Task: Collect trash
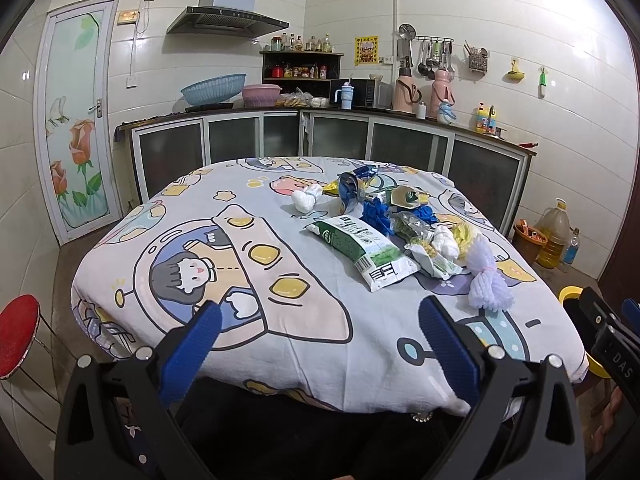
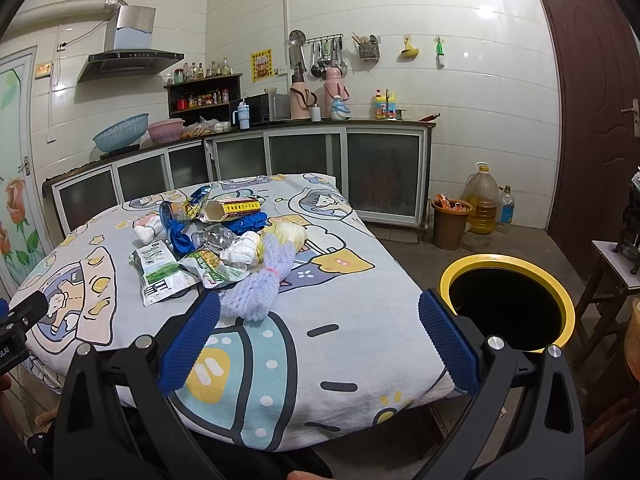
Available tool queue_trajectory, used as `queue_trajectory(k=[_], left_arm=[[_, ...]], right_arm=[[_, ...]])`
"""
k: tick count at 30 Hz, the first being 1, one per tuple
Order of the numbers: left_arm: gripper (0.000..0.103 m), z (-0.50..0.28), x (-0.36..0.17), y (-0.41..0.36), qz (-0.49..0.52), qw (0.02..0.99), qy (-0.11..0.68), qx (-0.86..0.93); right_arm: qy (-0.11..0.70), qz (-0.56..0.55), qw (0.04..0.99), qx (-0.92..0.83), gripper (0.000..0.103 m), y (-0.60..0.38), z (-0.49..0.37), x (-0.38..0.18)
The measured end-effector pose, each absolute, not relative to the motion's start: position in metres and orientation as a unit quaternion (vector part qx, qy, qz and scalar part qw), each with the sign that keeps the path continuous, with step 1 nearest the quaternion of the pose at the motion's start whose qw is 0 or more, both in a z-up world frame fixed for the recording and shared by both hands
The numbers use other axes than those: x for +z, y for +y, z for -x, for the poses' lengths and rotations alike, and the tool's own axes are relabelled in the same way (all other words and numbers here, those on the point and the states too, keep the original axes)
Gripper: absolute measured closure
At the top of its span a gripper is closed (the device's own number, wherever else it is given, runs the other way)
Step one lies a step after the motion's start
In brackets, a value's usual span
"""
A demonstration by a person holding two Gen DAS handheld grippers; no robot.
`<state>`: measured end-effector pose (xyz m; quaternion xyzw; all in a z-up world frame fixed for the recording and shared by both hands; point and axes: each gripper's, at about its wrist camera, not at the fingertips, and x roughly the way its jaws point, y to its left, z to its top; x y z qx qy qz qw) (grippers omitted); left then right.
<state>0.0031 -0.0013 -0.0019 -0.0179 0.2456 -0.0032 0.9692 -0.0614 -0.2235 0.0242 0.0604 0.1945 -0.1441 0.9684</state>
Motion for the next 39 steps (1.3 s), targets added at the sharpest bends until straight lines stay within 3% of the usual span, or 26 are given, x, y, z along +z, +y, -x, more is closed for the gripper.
queue_trajectory(k=[39], left_arm=[[0.008,-0.0009,-0.0043,-0.0067,0.014,0.969,0.248,-0.007]], right_arm=[[0.199,-0.062,0.967,-0.146,0.007,-0.2223,0.0612,0.0225]])
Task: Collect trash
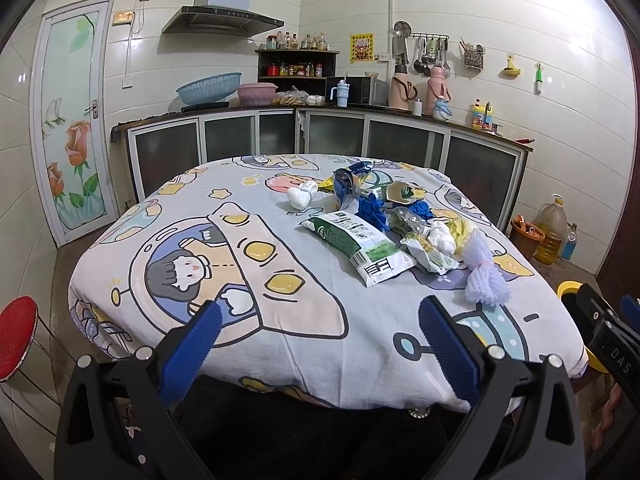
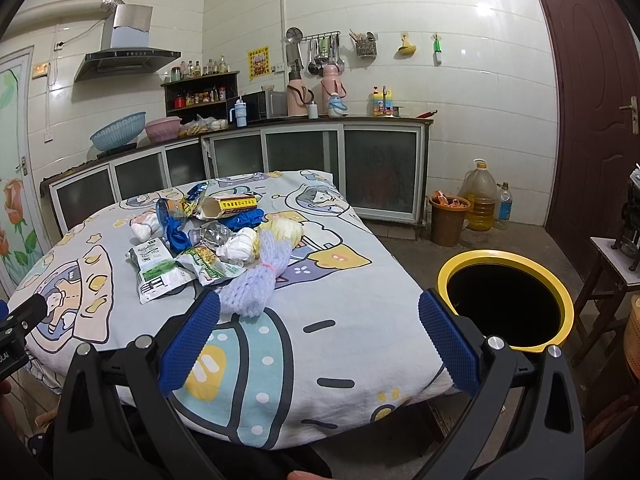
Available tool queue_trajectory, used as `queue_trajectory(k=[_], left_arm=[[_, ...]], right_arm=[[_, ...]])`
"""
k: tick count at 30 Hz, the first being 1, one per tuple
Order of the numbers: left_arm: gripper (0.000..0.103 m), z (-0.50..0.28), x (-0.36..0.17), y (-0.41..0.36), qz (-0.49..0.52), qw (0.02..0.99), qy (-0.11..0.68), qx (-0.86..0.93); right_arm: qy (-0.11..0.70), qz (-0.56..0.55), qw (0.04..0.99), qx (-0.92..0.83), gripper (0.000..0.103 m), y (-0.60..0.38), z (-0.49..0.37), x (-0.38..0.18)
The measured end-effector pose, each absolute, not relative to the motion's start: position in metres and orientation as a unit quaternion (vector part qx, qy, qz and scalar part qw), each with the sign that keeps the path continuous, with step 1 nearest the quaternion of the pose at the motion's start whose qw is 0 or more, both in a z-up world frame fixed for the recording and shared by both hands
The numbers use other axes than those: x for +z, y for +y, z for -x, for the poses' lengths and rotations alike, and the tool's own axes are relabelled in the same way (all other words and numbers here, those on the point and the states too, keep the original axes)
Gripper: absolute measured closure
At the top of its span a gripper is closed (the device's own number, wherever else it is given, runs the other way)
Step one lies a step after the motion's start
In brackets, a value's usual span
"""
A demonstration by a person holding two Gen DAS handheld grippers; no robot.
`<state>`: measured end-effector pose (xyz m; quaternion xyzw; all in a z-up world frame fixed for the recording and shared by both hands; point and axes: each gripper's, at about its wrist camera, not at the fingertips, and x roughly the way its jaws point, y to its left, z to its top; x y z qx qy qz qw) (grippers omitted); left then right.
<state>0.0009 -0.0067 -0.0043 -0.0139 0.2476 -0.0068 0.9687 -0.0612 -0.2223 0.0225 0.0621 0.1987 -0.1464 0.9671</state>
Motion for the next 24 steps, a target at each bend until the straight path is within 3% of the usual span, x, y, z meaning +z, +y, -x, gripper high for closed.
queue_trajectory(k=[16,19,24], left_arm=[[0.008,-0.002,-0.01,-0.008,0.015,0.967,0.253,-0.014],[0.008,-0.009,-0.016,-0.005,0.022,0.963,0.267,-0.035],[0.008,-0.018,-0.034,-0.004,0.033,0.955,0.28,-0.092]], right_arm=[[0.198,-0.077,0.967,-0.14,0.007,-0.239,0.051,0.022],[0.211,-0.087,0.969,-0.097,0.007,-0.252,0.033,0.032],[0.238,-0.19,0.95,0.066,0.007,-0.286,-0.018,0.042]])
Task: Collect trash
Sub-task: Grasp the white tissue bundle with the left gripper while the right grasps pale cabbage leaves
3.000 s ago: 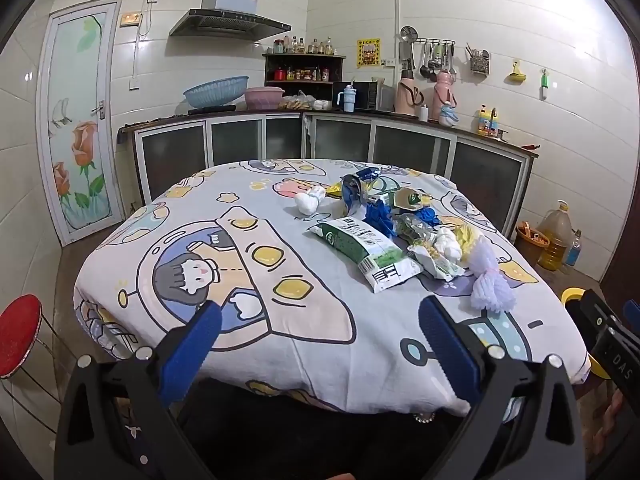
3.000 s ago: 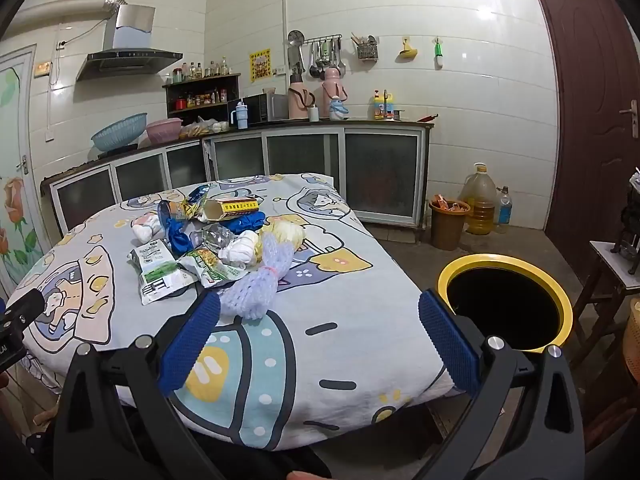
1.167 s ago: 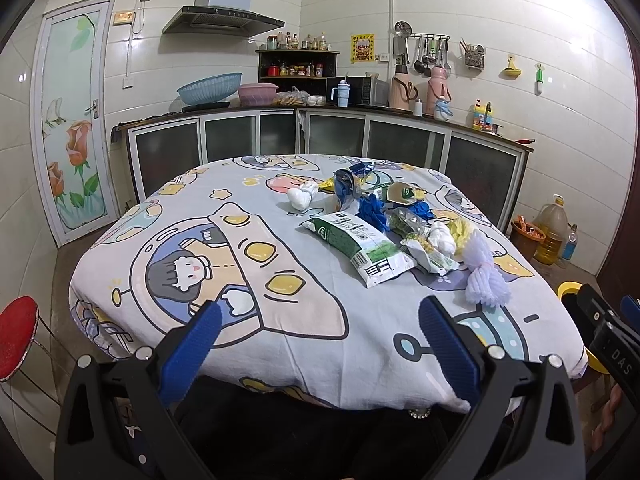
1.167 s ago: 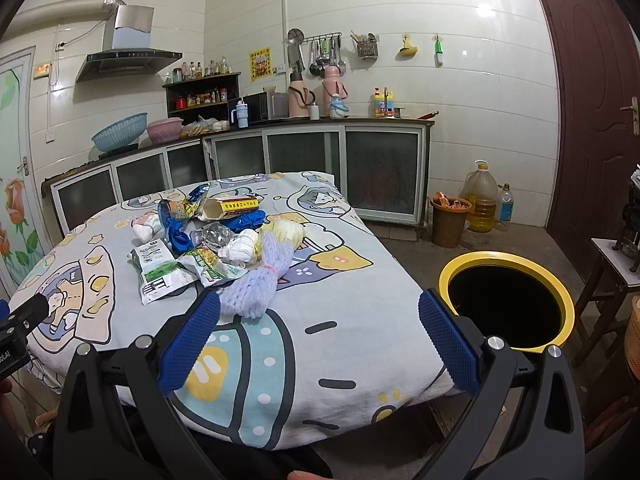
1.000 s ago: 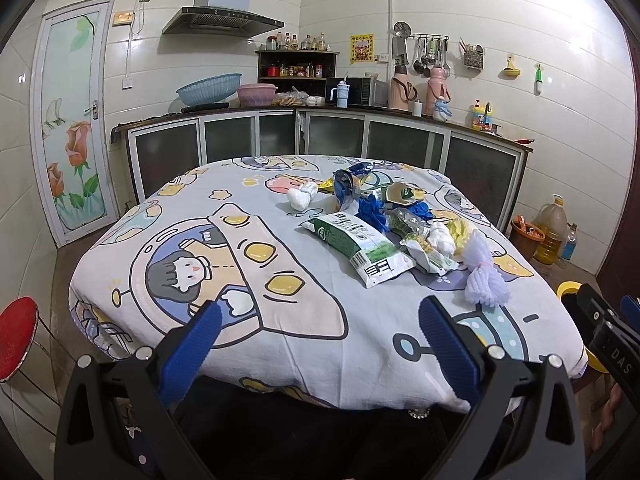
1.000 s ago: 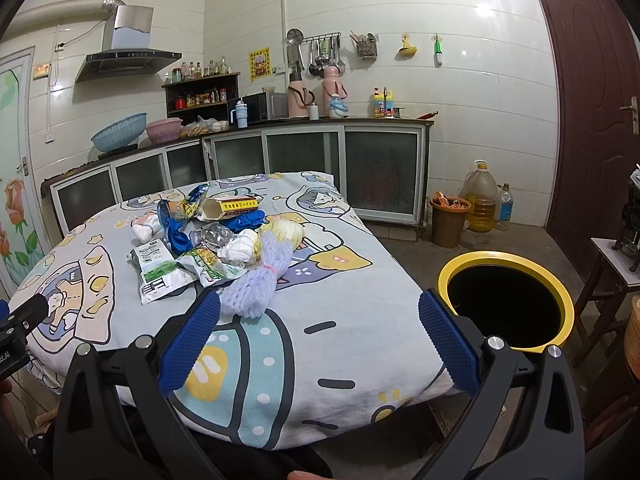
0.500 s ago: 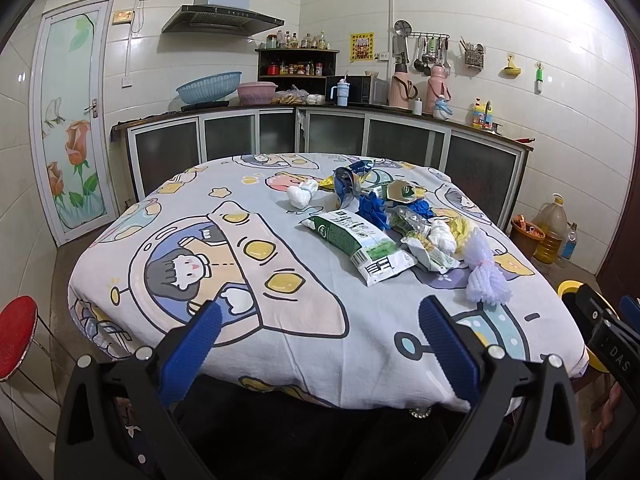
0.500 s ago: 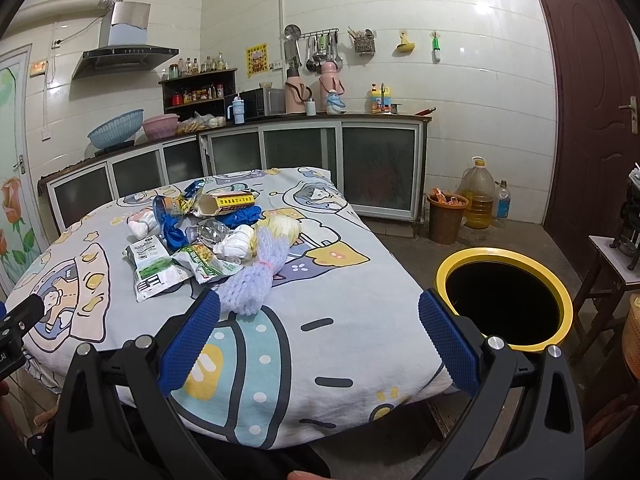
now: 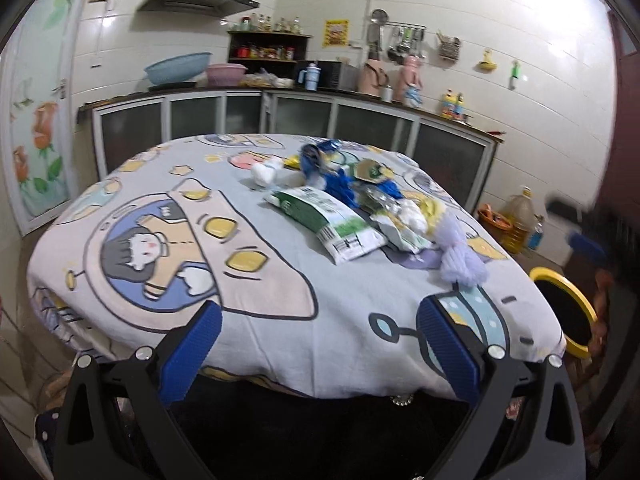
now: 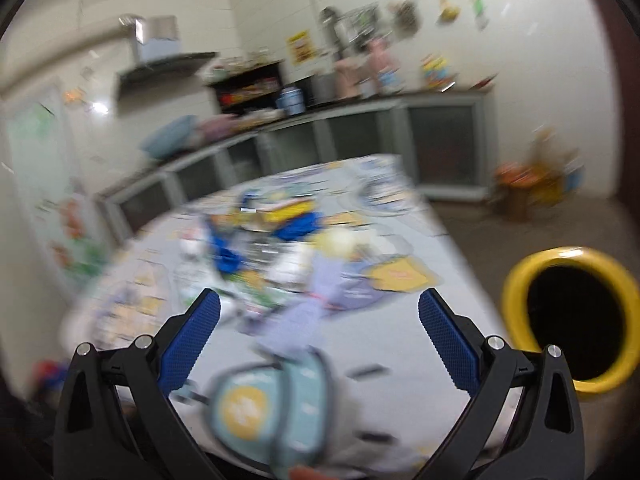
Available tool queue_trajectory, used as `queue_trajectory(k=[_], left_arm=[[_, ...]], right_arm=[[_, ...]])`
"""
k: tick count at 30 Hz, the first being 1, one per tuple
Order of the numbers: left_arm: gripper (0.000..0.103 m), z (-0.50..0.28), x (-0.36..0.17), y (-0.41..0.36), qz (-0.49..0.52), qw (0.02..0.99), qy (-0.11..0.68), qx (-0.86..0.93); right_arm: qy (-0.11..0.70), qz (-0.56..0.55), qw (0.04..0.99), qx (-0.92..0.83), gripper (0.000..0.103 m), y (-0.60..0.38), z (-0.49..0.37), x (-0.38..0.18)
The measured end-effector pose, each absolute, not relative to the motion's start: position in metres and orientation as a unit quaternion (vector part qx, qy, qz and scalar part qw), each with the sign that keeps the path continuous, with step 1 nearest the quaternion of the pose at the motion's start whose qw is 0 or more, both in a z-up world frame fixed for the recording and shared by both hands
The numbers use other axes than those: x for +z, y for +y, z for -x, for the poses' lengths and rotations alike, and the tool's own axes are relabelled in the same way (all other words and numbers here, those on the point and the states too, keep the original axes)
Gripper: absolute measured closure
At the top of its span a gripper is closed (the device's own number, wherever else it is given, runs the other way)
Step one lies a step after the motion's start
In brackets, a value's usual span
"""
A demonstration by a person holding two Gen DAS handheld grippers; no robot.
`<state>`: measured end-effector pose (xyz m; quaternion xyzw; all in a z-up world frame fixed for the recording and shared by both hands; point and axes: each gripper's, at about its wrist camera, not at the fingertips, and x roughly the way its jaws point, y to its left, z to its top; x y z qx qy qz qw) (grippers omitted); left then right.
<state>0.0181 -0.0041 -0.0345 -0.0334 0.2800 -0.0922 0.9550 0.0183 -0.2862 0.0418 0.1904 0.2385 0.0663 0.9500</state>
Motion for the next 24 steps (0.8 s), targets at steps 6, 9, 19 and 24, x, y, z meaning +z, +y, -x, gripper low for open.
queue_trajectory(k=[6,9,19,24], left_arm=[[0.008,-0.05,-0.052,0.0,0.04,0.939,0.32,-0.119],[0.008,-0.07,-0.05,0.013,0.043,0.939,0.323,-0.111],[0.008,-0.19,-0.002,0.045,-0.071,0.943,0.314,-0.087],[0.008,-0.258,-0.001,0.062,-0.075,0.93,0.345,-0.1]], right_arm=[[0.272,-0.207,0.933,0.112,0.007,-0.287,-0.056,0.039],[0.281,-0.189,0.936,0.097,0.007,-0.289,-0.069,0.04],[0.38,-0.157,0.911,0.01,0.007,-0.326,-0.138,0.02],[0.395,-0.11,0.912,0.013,0.007,-0.318,-0.156,0.023]])
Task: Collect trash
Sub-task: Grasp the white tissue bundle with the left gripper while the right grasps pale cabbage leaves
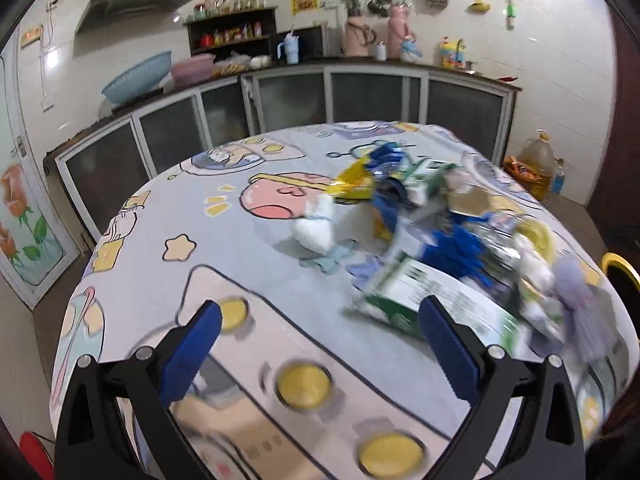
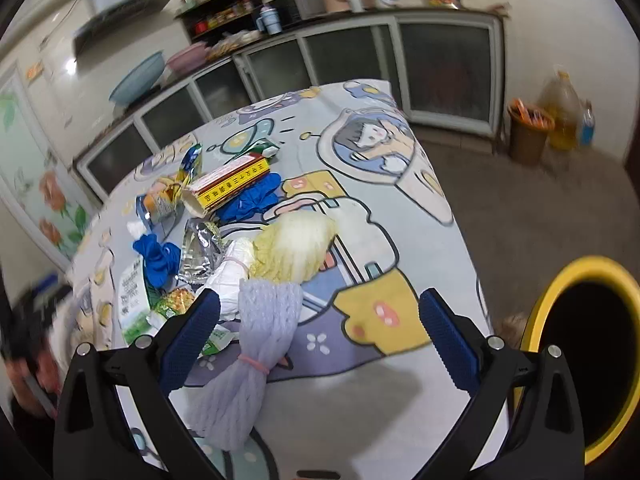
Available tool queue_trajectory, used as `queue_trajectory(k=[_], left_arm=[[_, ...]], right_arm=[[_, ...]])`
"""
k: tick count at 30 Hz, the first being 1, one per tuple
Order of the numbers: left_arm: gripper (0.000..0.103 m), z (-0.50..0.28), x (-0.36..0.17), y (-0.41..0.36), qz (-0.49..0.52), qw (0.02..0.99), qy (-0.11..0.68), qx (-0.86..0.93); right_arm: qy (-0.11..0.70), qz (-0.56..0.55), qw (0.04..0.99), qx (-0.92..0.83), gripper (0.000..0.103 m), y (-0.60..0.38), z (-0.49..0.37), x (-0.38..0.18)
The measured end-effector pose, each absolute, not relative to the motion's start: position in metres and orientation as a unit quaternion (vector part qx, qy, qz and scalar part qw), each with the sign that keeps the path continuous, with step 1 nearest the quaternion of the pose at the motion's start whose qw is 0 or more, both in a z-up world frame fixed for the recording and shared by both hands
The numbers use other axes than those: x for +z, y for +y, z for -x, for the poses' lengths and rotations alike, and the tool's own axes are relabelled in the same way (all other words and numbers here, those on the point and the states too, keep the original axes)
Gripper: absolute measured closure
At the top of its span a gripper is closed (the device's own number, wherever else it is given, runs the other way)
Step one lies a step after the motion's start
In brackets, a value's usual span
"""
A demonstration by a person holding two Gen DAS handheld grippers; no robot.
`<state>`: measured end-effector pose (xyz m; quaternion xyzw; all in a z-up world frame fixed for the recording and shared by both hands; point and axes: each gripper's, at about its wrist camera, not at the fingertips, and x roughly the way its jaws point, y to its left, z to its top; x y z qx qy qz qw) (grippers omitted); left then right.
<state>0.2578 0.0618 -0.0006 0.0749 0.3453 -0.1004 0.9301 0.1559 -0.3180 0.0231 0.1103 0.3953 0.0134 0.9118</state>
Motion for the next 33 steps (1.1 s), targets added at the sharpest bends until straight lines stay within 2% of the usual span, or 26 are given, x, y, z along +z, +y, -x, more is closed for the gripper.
queue_trajectory(k=[4,12,18,28,30,32,33], left_arm=[[0.008,-0.299,-0.001,0.063,-0.071,0.926,0.346,-0.132],[0.008,-0.376,-0.02,0.04,-0.088,0.907,0.377,-0.166],[0.008,-0.41,-0.038,0.036,-0.094,0.899,0.396,-0.161],[0.008,-0.46,-0.075,0.042,-0.041,0.878,0.447,-0.165],[0.008,-0.461,-0.081,0.038,-0.052,0.877,0.449,-0.162],[0.008,-0.46,-0.083,0.035,-0.061,0.878,0.448,-0.157],[0.009,-0.459,-0.083,0.034,-0.065,0.88,0.445,-0.155]], right_arm=[[0.423,-0.089,0.901,0.03,0.008,-0.306,-0.183,0.019],[0.473,-0.159,0.864,0.059,0.008,-0.32,-0.254,0.002],[0.492,-0.173,0.851,0.061,0.008,-0.317,-0.274,-0.014],[0.524,-0.174,0.831,0.067,0.008,-0.307,-0.293,-0.033],[0.532,-0.169,0.828,0.057,0.011,-0.306,-0.295,-0.039],[0.542,-0.169,0.821,0.054,0.025,-0.304,-0.296,-0.045],[0.543,-0.168,0.821,0.054,0.025,-0.303,-0.297,-0.046]])
